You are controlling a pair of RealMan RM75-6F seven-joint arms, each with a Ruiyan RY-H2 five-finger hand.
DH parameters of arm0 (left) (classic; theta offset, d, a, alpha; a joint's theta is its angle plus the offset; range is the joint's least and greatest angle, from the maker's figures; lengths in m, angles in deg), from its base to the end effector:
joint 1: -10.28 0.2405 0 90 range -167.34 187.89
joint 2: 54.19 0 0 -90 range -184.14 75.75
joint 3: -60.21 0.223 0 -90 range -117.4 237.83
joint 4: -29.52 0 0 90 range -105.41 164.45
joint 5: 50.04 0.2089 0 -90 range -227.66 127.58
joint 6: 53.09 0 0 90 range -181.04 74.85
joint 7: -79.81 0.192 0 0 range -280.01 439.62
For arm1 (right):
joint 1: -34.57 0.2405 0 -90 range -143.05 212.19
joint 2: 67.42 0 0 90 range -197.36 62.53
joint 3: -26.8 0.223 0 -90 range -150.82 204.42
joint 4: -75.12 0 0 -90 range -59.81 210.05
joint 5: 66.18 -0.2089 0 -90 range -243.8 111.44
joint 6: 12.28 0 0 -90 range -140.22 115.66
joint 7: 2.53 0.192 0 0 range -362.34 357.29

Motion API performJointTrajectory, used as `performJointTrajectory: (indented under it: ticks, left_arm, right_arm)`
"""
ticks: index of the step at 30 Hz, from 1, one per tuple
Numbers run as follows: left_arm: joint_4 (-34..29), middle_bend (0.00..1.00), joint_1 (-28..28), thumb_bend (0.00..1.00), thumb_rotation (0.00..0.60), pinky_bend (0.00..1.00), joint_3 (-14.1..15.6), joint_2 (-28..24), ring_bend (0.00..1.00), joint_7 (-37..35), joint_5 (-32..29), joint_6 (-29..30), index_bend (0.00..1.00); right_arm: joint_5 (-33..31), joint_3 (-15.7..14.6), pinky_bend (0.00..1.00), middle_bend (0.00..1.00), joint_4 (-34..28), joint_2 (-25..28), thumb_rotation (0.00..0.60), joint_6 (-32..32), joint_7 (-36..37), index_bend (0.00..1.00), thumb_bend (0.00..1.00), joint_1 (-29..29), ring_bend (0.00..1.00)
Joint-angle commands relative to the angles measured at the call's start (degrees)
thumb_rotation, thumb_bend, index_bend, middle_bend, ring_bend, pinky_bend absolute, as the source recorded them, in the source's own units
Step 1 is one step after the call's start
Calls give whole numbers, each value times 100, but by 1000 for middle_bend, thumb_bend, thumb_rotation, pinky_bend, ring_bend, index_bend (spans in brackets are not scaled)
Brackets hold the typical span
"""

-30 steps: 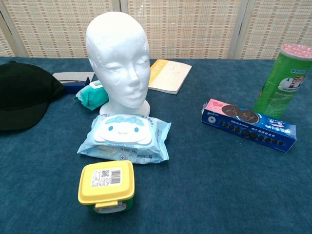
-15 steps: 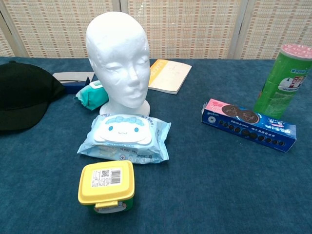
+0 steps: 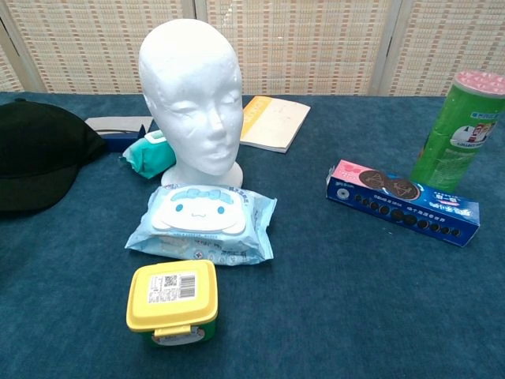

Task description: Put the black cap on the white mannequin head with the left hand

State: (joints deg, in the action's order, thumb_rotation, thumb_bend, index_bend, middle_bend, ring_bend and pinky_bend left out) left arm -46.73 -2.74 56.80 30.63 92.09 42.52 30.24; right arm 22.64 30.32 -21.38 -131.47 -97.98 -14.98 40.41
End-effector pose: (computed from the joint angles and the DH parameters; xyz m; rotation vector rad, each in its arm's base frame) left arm -0.2347 0.2633 0.0509 -1.5941 -0.6613 -0.9526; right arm -0.2510 -0.2314 0.1398 1.4711 -0.7387 0.8527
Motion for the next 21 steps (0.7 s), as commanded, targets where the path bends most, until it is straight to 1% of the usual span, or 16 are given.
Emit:
performJointTrajectory:
  ticks: [1,7,13,21]
  left_arm:
    - [168,742,-102,23,600,404,-76,118,441,16,-64,-79,647]
    - [662,743,-268,24,600,404,-233,347,445,-36,-271,-230,646]
    - [1272,724,-379,14,600,383,-347,604,430,-192,-474,-320,605]
    - [1905,716,-527,0,600,367,-409,854,426,-396,-745,-624,586]
  right_arm:
    - [3,0,231,167,2,3,600,0,5,212,0,0,73]
    - [5,3,231,167,7,1,600,-8,15,212,0,-2,73]
    - [-2,5,231,167,6,-1,600,2,8,212,0,2,73]
    - [-12,6,231,167,1,-9,600,15,-22,212,0,7,73]
